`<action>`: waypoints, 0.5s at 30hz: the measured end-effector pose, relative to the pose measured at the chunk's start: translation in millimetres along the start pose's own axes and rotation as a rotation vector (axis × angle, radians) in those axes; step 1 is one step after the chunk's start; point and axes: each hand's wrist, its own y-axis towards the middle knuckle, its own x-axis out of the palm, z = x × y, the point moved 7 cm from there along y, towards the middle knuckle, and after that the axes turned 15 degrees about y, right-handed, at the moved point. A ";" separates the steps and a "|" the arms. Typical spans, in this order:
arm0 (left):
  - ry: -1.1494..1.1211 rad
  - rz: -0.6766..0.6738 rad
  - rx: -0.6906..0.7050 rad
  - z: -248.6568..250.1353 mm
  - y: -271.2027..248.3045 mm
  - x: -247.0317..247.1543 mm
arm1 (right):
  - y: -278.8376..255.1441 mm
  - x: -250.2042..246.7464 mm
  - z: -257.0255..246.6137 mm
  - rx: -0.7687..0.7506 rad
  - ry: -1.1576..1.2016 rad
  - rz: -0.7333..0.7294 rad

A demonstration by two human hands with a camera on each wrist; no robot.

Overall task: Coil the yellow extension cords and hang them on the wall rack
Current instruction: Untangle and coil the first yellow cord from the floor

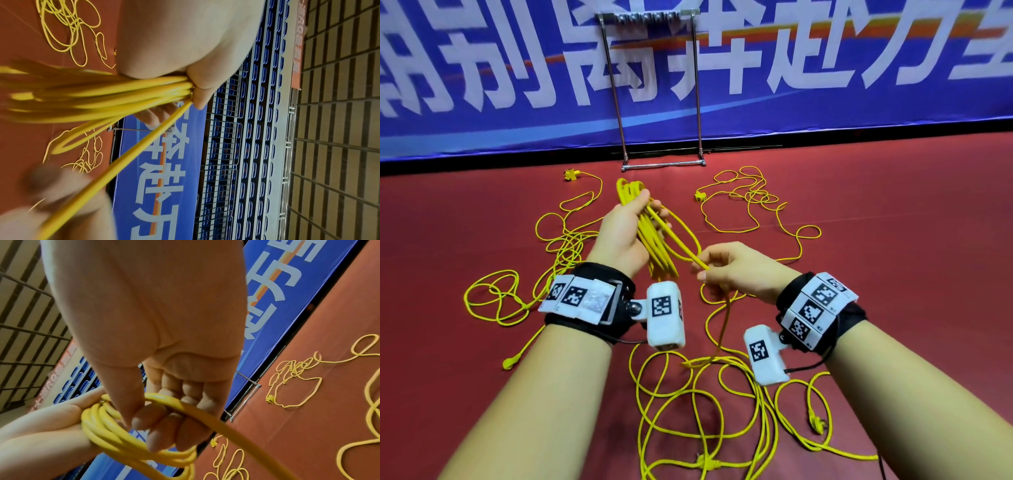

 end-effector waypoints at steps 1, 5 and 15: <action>-0.051 0.008 0.003 4.9 -0.4 -4.0 | 0.2 -0.3 5.9 0.017 -0.010 -0.026; -0.342 0.055 0.027 21.8 -2.9 -20.5 | 3.0 -11.2 38.8 0.106 -0.027 -0.036; -0.262 0.134 0.082 32.4 -11.2 -34.2 | -20.5 -68.7 113.1 0.452 -0.276 0.216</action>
